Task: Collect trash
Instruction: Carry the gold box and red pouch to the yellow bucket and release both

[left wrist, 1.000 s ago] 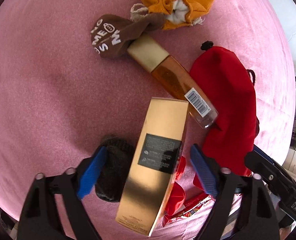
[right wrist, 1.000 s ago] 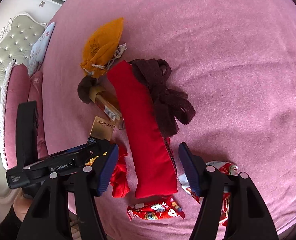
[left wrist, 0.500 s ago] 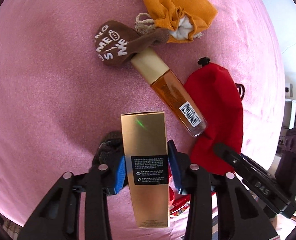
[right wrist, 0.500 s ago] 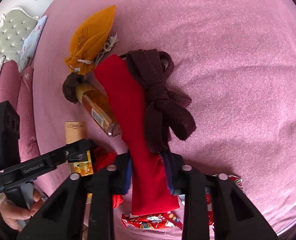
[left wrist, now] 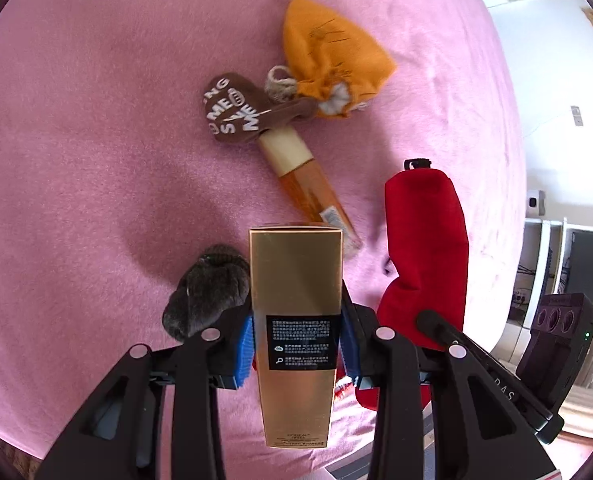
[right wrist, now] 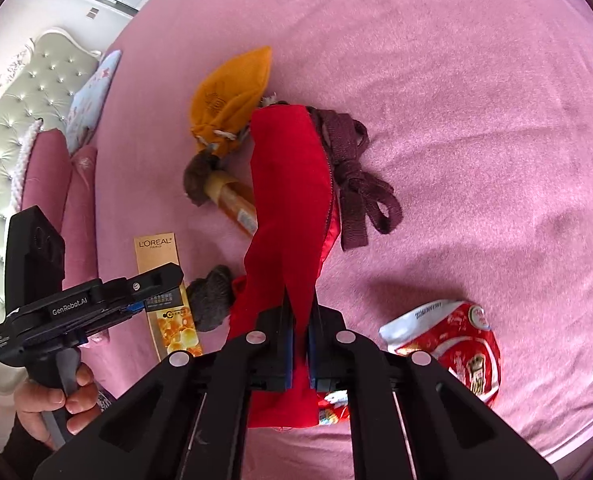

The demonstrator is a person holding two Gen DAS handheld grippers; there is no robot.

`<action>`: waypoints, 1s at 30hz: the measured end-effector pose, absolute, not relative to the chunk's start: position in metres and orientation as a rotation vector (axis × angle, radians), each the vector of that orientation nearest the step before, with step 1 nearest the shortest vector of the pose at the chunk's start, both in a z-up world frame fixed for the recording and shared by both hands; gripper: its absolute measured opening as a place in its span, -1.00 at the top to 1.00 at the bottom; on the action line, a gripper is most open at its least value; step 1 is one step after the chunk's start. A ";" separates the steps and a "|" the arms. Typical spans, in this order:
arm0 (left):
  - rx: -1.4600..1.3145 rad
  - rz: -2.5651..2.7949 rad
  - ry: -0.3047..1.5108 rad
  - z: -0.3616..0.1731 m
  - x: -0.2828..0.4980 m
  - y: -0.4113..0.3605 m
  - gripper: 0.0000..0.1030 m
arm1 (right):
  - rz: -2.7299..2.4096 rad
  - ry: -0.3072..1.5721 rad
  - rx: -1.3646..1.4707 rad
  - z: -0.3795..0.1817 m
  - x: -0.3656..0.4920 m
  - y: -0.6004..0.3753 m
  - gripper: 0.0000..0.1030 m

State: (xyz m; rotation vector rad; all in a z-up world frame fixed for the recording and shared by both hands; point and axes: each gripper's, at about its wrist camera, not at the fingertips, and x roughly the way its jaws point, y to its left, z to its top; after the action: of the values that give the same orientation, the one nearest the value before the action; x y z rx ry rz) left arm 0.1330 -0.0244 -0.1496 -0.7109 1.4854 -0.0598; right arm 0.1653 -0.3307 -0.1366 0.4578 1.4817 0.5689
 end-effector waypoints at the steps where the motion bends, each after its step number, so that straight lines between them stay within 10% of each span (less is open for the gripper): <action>1: -0.708 -0.070 1.479 -0.145 0.131 -0.025 0.31 | 0.565 1.472 0.460 -0.131 0.163 -0.330 0.89; 30: -0.340 -0.544 1.602 -0.110 0.043 -0.310 0.31 | 0.138 1.309 0.791 -0.116 -0.052 -0.575 0.89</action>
State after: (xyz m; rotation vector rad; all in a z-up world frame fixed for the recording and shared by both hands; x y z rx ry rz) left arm 0.0432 -0.3095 -0.1095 -0.3403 1.6018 -0.5445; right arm -0.0517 -0.5747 -0.1160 0.7912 1.3091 0.1383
